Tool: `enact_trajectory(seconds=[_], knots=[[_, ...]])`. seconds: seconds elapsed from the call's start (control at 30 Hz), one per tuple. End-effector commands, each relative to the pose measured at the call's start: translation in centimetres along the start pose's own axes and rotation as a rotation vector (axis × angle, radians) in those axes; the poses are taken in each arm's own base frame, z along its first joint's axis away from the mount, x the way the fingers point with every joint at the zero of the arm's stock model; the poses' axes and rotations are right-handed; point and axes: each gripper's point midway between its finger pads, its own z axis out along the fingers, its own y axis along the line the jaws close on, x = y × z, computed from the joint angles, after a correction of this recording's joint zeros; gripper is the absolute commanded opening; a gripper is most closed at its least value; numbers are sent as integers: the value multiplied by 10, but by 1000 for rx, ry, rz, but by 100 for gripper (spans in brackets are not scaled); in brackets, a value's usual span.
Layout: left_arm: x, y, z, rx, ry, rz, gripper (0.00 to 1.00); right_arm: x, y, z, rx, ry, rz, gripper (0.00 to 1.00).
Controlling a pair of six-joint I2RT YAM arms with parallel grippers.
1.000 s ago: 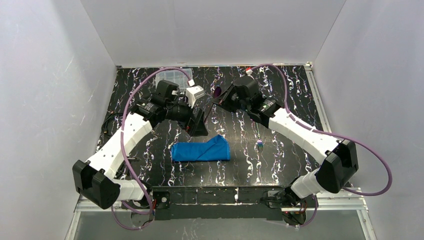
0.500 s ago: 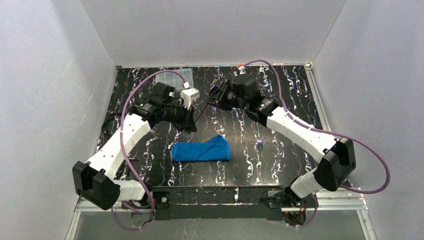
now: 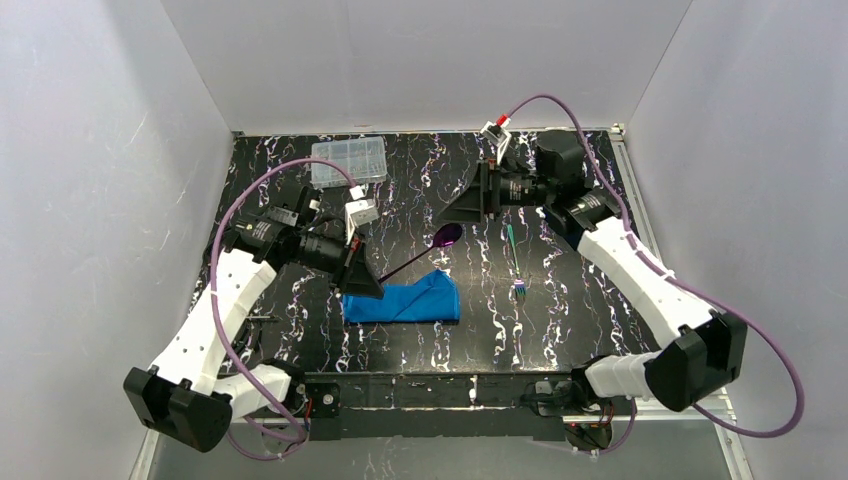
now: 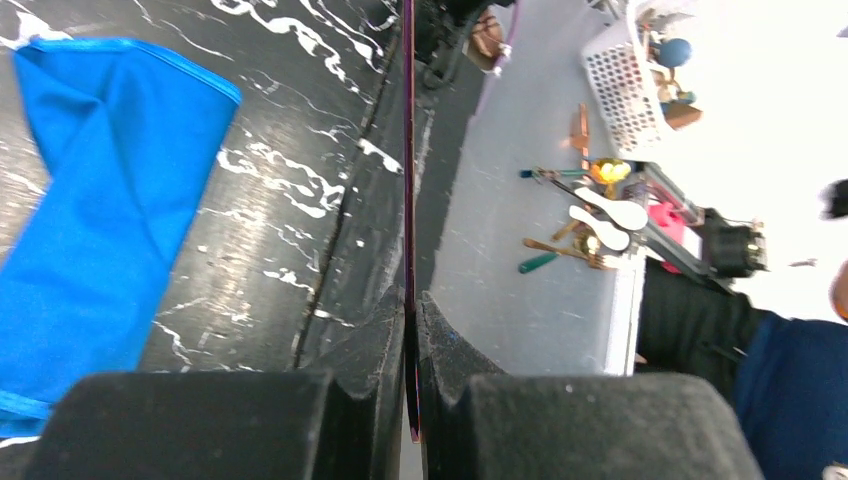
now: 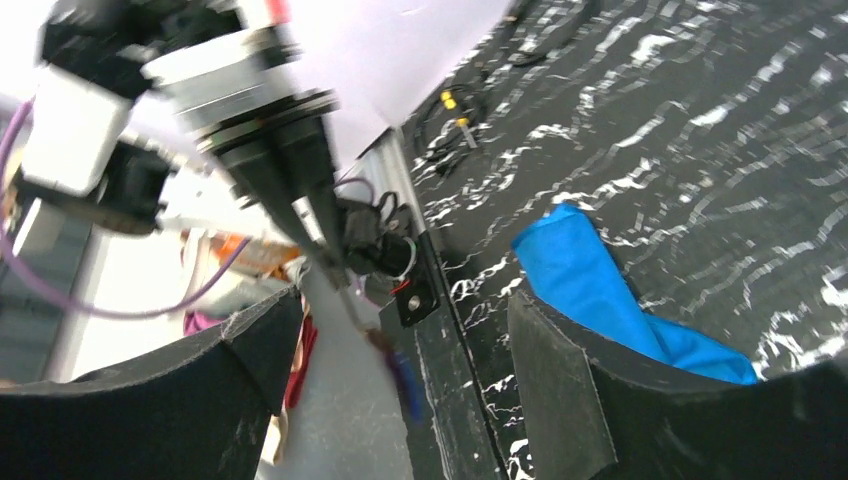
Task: Fold the napkin into a case and place the utensils inside
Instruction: Pass from the right arm to the left, then pass from the left arm to the right
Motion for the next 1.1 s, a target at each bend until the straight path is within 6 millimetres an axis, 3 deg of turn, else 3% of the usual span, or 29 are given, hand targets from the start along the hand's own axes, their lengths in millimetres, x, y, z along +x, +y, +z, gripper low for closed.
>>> enact_trajectory(seconds=[0.0,0.2,0.4,0.67,0.8,0.93,1.07], knots=[[7,-34,-9,163,-1,-59,0,5,56,-19,-235,43,-230,82],[5,-39,-10,206,-20,-94,0,21,61,-26,-274,78,-237,74],[5,-43,-11,220,-28,-97,0,34,49,-25,-259,109,-227,61],[8,-40,-10,205,-20,-105,0,29,47,-22,-241,92,-220,5],[11,-28,-8,140,6,-118,1,32,33,-20,-163,83,-174,1],[8,16,-13,-102,54,-132,41,48,-12,-17,45,103,-52,1],[8,74,-32,-395,46,-163,62,91,-71,-20,299,184,162,1]])
